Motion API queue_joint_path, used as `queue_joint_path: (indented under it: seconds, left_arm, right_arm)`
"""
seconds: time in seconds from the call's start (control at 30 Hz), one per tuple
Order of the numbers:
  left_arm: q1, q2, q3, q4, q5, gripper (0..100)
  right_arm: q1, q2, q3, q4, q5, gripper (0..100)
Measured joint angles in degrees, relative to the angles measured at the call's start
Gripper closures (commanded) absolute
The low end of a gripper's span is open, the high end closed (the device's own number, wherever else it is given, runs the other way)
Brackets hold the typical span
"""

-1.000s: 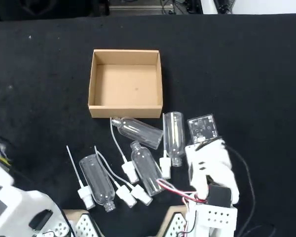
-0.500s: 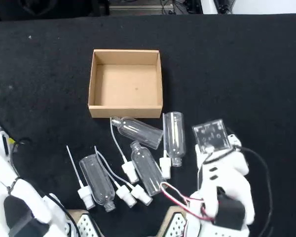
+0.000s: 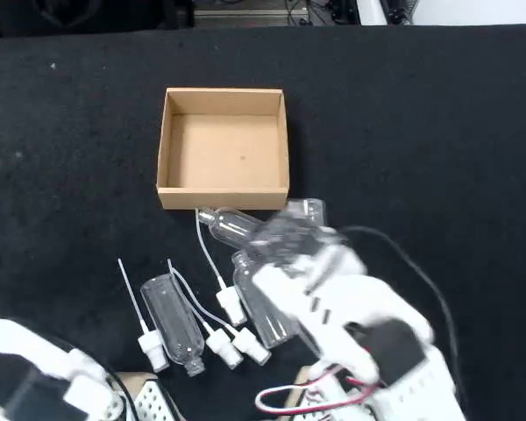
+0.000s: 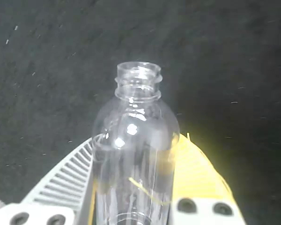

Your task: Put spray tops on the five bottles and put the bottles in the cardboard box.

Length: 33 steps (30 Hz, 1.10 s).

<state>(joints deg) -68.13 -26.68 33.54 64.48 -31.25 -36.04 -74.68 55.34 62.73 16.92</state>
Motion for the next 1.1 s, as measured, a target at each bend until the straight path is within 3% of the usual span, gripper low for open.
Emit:
queue_joint_path:
  seconds: [0.37,0.53,0.7,1.1]
  left_arm:
    - [-15.0,27.3,-19.6,-4.6,-0.8,97]
    - [-18.5,36.8,-29.6,-4.6,-0.9,97]
    - [-18.9,42.2,-35.7,-2.6,-1.1,97]
    - [-19.5,43.7,-40.1,0.4,-1.0,97]
  right_arm:
    - [-19.4,20.5,6.4,-23.0,-7.3,98.5]
    - [-25.8,30.5,2.6,-23.8,-11.1,97.3]
    - [-29.4,45.0,-5.5,-23.8,-15.6,84.2]
    - [-37.1,61.4,-12.0,-28.0,-24.6,87.7]
